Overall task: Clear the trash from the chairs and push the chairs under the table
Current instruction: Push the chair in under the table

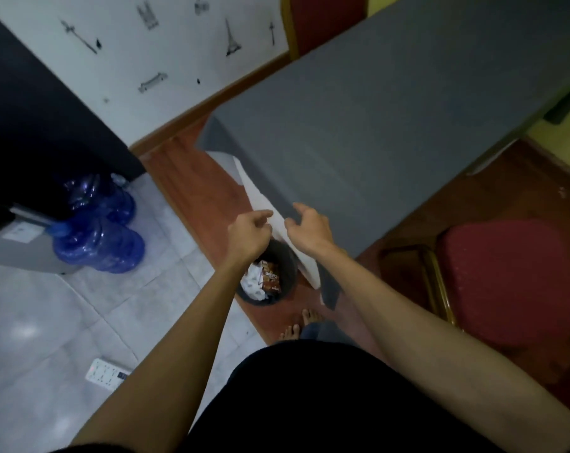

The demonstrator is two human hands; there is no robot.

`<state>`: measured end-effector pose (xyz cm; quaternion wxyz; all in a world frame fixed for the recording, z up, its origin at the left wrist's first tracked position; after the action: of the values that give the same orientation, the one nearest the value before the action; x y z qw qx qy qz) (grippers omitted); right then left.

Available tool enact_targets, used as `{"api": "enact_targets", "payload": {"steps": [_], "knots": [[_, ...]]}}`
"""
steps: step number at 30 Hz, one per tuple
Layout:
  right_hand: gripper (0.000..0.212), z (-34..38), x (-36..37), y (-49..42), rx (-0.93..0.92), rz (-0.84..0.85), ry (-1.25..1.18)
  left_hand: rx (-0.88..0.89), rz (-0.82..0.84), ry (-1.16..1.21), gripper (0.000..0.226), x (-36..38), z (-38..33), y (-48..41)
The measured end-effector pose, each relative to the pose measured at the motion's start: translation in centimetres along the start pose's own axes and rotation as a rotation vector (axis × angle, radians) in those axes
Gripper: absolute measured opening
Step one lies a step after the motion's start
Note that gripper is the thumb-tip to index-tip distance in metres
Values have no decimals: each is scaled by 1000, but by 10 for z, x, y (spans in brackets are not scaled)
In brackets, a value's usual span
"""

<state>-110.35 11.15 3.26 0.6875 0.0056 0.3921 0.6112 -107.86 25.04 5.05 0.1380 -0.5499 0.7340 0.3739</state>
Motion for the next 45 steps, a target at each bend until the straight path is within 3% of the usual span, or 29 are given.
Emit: {"api": "enact_targets", "payload": {"steps": [15, 29, 45], "knots": [[53, -93, -168, 74, 143, -464, -135, 405, 291, -164, 40, 106, -163, 27], [48, -240, -258, 204, 253, -625, -195, 525, 496, -280, 37, 229, -224, 125], [42, -439, -410, 386, 336, -731, 23, 576, 777, -268, 36, 452, -308, 334]]}}
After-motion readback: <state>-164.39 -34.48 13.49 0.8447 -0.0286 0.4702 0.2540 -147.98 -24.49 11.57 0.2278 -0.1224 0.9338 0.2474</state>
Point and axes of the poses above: each hand's wrist, its own y-axis away from the middle knuckle, its own x-axis out of the palm, z = x × y, the point moved 2 cm from there along -y, towards the middle knuckle
